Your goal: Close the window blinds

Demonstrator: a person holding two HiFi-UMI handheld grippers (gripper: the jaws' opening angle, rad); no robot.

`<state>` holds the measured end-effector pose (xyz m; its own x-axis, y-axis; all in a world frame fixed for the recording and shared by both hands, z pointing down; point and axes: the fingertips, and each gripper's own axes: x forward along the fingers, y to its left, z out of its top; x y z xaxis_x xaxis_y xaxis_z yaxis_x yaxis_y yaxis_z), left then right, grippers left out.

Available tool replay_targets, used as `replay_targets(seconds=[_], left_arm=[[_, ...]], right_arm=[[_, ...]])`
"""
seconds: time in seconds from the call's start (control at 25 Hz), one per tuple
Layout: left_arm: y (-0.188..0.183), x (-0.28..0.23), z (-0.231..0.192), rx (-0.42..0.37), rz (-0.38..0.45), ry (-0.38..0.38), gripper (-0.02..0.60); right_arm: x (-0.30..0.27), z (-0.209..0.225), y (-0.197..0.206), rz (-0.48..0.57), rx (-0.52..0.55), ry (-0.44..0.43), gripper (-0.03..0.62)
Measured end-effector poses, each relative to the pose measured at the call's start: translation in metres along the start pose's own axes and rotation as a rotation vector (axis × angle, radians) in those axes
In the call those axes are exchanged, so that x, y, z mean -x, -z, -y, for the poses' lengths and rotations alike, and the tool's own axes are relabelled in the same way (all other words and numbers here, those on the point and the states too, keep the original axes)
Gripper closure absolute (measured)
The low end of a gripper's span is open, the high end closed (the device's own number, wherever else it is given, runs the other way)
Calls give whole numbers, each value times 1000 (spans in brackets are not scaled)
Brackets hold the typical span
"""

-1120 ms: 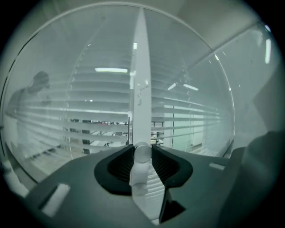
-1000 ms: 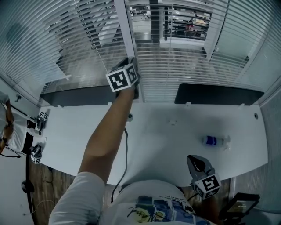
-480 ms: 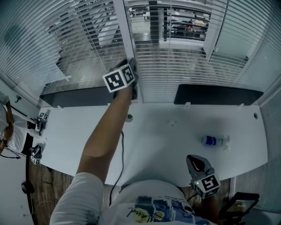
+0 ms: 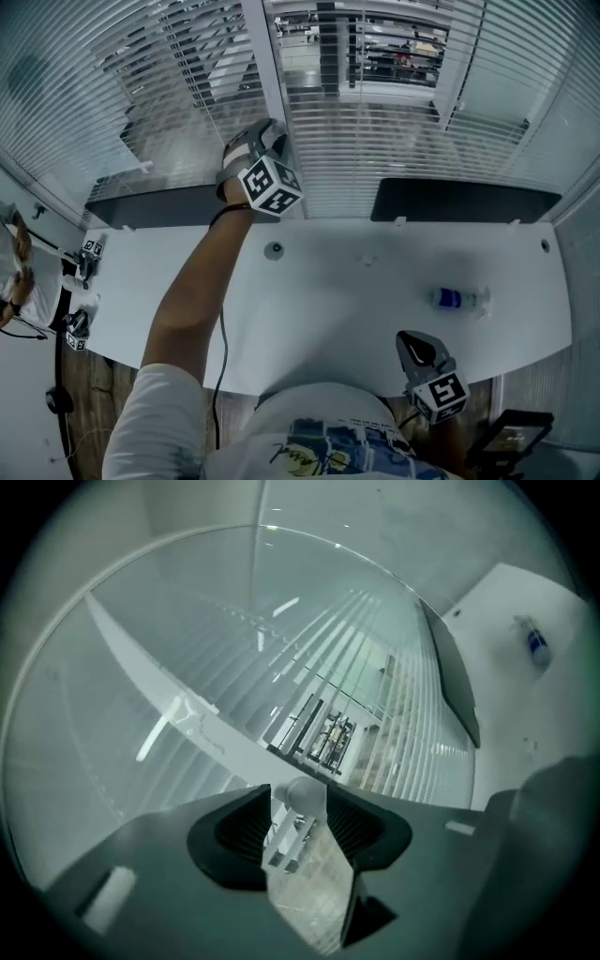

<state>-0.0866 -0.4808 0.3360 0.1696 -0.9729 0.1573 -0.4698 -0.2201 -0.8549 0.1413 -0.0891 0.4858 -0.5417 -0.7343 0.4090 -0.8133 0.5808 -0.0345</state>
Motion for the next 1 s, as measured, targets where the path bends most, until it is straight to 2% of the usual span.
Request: replay_targets(seconds=[0.12,0.36,0.44,0.48,0.6,0.72,1.0], left_arm=[[1,-5,8,-158,-11,14,403],[1,-11,15,-398,-30,9,417],[1,-11,13,-451,-41,-6,454],[0,-12,13,-451,-43,-9,463],[-1,-12,15,-381,-31,-9,463],[-6,-12,12,-258,-6,-3,461],[-3,-11,5,120,-1,-6,456]], right_arm=[[0,0,1,-2,-4,0,591],[3,0,-1,4,-2,4,591],[4,0,-1,0,-2,7,591],[4,1,0,0,-1,7,591],[3,2,-1,-2,-1,5,591],[2,2,-3,-5,1,0,591],[0,5,1,-10,3,7,591]])
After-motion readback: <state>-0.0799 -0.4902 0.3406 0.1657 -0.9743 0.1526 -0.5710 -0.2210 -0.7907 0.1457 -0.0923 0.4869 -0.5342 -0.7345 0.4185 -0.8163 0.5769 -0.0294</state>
